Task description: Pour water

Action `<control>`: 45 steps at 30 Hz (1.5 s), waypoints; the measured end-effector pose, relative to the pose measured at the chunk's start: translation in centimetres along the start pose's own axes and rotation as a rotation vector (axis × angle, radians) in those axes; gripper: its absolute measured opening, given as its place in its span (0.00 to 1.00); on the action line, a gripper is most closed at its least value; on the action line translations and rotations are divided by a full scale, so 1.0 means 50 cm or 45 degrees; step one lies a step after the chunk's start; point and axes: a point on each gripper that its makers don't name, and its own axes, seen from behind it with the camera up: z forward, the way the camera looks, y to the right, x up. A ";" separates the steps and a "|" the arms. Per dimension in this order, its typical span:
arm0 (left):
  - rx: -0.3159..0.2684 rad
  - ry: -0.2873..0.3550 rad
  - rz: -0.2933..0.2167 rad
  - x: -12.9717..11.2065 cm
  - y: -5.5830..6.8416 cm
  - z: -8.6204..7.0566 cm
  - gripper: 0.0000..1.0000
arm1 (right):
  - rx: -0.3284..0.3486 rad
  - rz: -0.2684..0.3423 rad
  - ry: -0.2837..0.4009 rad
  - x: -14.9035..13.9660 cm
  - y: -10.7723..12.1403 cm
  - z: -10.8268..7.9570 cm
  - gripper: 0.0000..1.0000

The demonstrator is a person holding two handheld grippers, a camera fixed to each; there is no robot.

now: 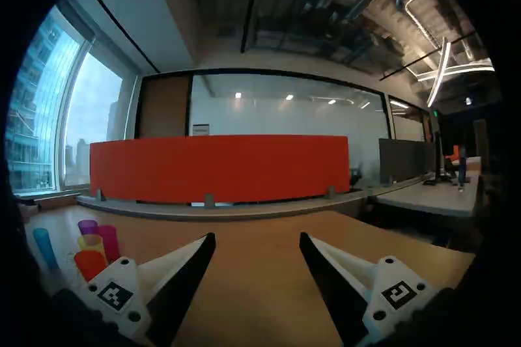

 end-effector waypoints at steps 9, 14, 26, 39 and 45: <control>0.000 -0.001 0.002 0.000 -0.001 -0.001 0.98 | 0.027 0.004 0.021 0.016 -0.001 -0.003 1.00; 0.000 -0.001 0.002 0.001 0.000 -0.001 0.99 | 0.043 -0.003 0.033 0.024 0.001 -0.002 1.00; 0.000 -0.001 0.002 0.002 -0.001 -0.002 0.98 | 0.093 -0.006 0.026 0.015 -0.015 0.003 1.00; 0.000 -0.001 0.001 0.001 -0.001 -0.001 0.99 | 0.160 -0.018 0.000 0.008 -0.066 0.020 1.00; 0.000 -0.001 0.002 0.000 -0.001 -0.001 0.99 | 0.166 0.006 -0.007 0.001 -0.082 0.031 1.00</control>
